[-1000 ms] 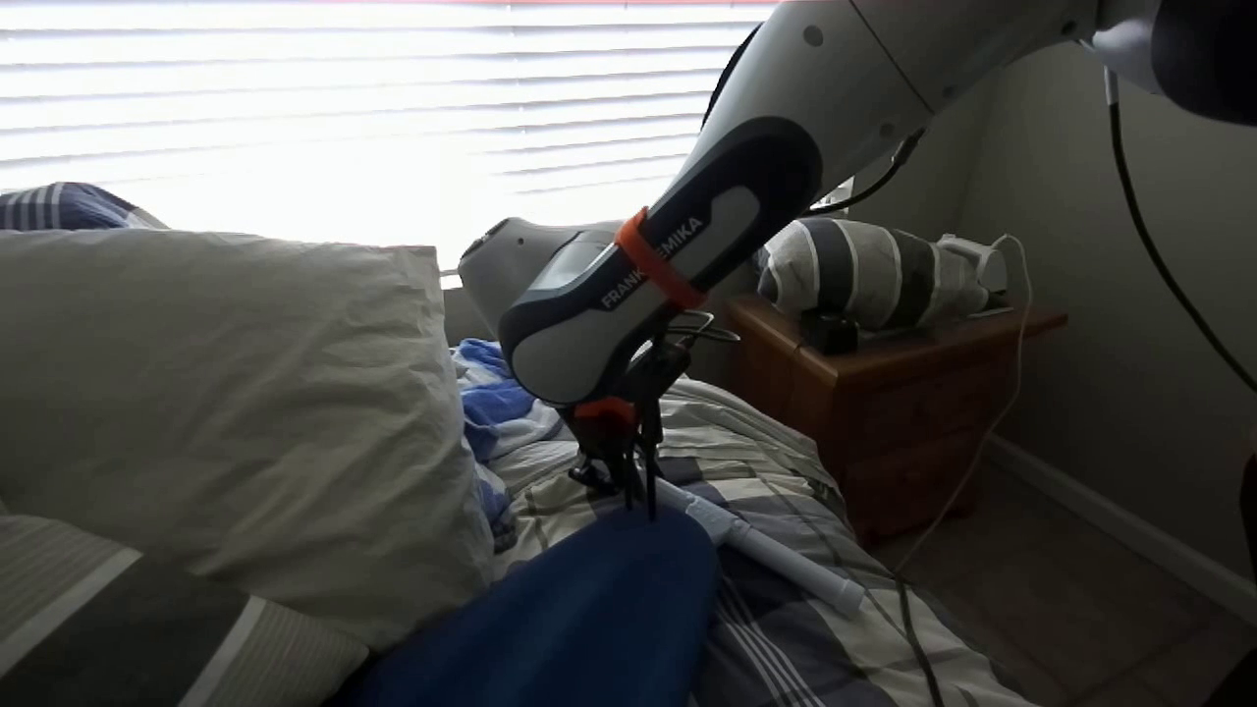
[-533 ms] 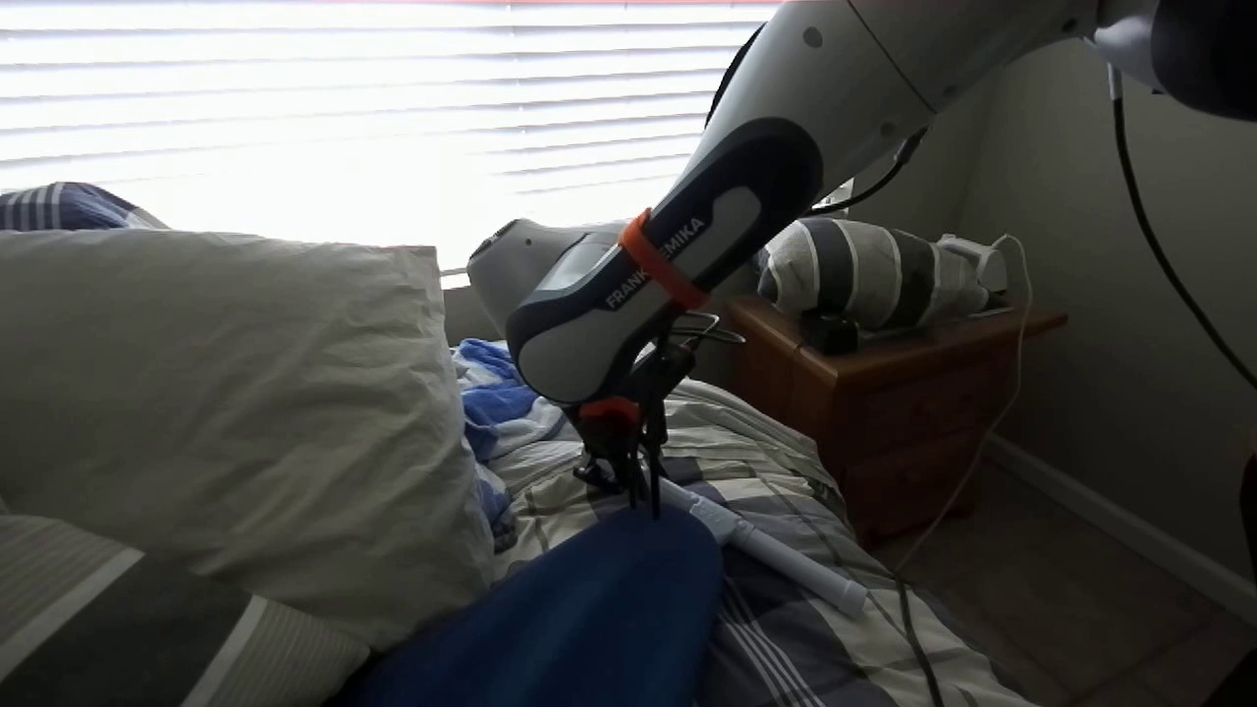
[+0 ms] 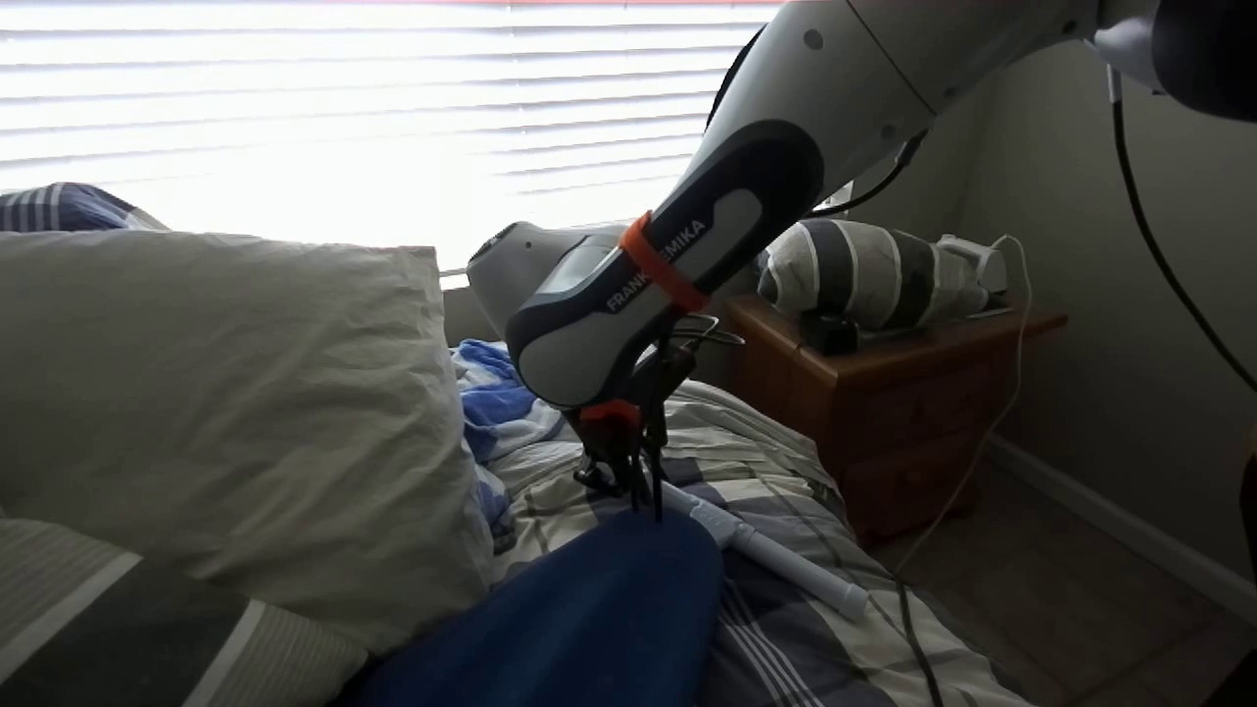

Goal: Move the ironing board slightly to the right

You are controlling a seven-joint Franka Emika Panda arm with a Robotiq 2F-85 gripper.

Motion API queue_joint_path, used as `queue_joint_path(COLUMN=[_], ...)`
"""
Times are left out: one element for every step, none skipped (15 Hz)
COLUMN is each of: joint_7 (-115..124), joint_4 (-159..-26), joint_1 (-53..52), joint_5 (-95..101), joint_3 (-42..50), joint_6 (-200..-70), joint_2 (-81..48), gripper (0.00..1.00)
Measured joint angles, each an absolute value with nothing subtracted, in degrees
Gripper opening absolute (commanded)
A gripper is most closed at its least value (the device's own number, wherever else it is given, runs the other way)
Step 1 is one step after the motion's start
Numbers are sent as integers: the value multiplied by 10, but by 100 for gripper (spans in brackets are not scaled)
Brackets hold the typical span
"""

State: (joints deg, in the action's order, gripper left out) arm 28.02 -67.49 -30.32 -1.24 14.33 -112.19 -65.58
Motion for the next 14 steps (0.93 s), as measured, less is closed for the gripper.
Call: queue_joint_path(joint_7=[286, 289, 289, 291, 291, 291, 292, 293, 293, 294, 294, 294, 294, 294], joint_4=[-676, -679, -685, -692, -701, -711, -722, -730, -739, -746, -752, -756, -760, -764], joint_1=[-298, -297, -298, -298, -298, -298, -296, -294, -293, -292, -292, -291, -291, -290], joint_5=[-3, -4, -6, -8, -10, -11, -8, -6, -5, -4, -2, -1, -1, 0], joint_3=[133, 133, 134, 136, 137, 138, 135, 132, 131, 130, 130, 130, 130, 129], joint_6=[-1123, -1127, -1134, -1140, -1146, -1154, -1161, -1168, -1174, -1180, -1185, -1188, -1191, -1194], joint_2=[-658, -660, -659, -655, -650, -644, -637, -631, -626, -621, -618, -616, -613, -610], gripper=[9, 9, 9, 9, 9, 9, 9, 9, 9, 9, 9, 9, 9, 9])
